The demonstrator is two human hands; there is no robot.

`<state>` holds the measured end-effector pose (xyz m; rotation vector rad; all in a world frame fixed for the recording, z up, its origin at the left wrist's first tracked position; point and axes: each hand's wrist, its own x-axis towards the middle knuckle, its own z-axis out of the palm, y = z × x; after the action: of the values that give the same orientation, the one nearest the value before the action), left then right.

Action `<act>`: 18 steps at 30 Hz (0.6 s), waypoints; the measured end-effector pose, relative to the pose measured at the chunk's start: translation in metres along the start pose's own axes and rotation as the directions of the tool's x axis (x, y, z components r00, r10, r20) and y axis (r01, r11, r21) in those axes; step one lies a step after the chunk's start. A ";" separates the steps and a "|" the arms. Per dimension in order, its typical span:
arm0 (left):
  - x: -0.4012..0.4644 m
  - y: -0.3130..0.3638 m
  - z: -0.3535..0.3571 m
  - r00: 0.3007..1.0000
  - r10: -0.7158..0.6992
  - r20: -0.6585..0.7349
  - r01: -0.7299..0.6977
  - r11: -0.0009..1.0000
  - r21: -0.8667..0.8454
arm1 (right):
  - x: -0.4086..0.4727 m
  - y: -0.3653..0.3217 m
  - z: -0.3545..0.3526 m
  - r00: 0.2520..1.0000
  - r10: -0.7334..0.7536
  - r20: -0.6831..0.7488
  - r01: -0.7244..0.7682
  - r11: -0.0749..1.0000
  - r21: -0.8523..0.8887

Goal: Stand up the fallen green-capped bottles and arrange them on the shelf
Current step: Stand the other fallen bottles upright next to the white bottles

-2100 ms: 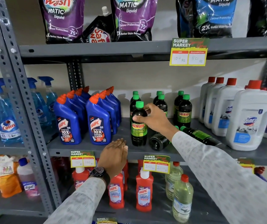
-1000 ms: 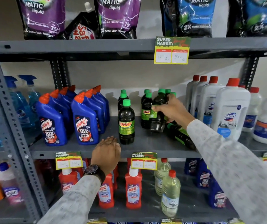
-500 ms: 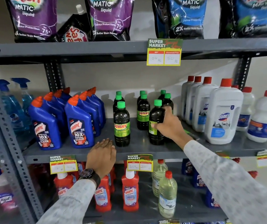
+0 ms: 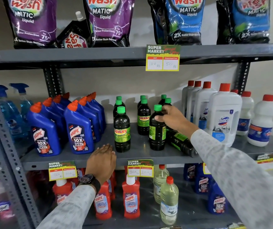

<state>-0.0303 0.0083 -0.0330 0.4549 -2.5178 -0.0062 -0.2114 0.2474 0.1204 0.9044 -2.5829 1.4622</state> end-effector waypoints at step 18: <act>0.001 0.000 0.000 1.000 -0.012 -0.001 0.012 1.000 -0.019 | -0.010 0.008 0.003 0.998 -0.005 -0.070 0.010 0.997 0.080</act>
<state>-0.0310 0.0084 -0.0328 0.4617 -2.5118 -0.0339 -0.2064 0.2528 0.1094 0.8546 -2.4855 1.5767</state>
